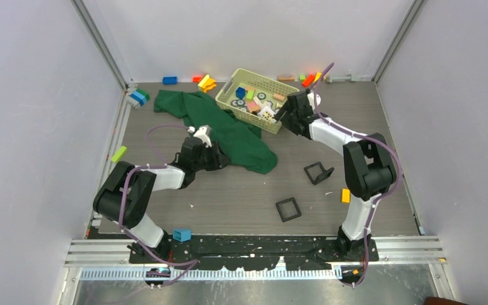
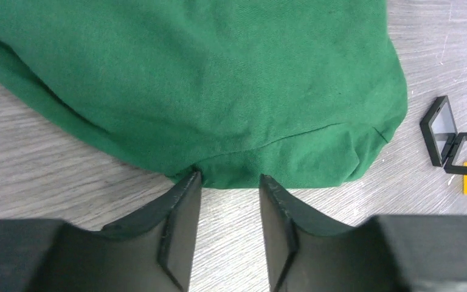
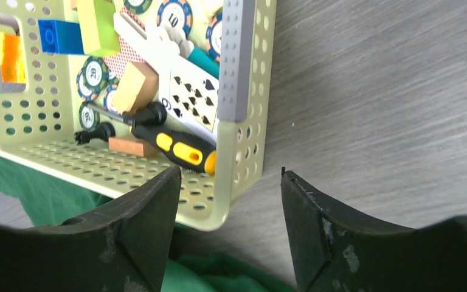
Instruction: Remove the brooch from the garment
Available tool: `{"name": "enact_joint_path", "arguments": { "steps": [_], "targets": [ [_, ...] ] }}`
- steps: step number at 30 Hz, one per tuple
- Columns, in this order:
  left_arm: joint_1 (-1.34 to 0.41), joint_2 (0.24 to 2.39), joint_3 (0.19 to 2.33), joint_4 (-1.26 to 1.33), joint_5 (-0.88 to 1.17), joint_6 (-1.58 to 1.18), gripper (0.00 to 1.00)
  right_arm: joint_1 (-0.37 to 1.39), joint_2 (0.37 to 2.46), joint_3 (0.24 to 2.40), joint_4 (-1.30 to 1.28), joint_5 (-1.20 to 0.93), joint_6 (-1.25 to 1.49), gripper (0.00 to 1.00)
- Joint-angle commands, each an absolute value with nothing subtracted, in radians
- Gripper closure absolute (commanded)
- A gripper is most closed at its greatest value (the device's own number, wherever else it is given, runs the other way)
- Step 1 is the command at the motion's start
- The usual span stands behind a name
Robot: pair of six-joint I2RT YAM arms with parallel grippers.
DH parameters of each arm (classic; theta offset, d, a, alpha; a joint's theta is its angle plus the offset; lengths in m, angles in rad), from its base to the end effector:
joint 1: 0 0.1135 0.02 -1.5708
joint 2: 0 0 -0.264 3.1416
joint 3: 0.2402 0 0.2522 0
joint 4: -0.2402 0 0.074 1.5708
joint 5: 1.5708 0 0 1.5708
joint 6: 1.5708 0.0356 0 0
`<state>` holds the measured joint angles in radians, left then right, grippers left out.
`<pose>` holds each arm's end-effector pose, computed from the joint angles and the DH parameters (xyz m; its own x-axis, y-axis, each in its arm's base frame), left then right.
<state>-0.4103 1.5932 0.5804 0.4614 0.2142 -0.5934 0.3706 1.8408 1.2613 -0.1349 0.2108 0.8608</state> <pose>0.2713 -0.1263 0.1444 -0.7091 -0.2874 -0.6439 0.1922 0.7998 -0.5686 0.3853 0.1417 0.2127 -0.5549 0.5800 -0.5964 0.3283 0.8114 0.4836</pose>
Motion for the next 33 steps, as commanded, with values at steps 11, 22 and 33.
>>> {"name": "enact_joint_path", "arguments": {
  "steps": [11, 22, 33],
  "targets": [
    [-0.409, 1.269, 0.517, 0.334, 0.113, -0.472, 1.00, 0.333, 1.851, 1.442, -0.133, 0.525, 0.807, 1.00],
    [-0.408, 1.152, 0.485, 0.271, 0.009, -0.471, 1.00, 0.102, 1.805, 1.404, -0.114, 0.453, 0.821, 0.94],
    [-0.408, 1.124, 0.477, 0.258, -0.023, -0.468, 0.89, 0.163, 1.659, 1.427, -0.293, 0.251, 0.567, 0.15]
  ]
}}
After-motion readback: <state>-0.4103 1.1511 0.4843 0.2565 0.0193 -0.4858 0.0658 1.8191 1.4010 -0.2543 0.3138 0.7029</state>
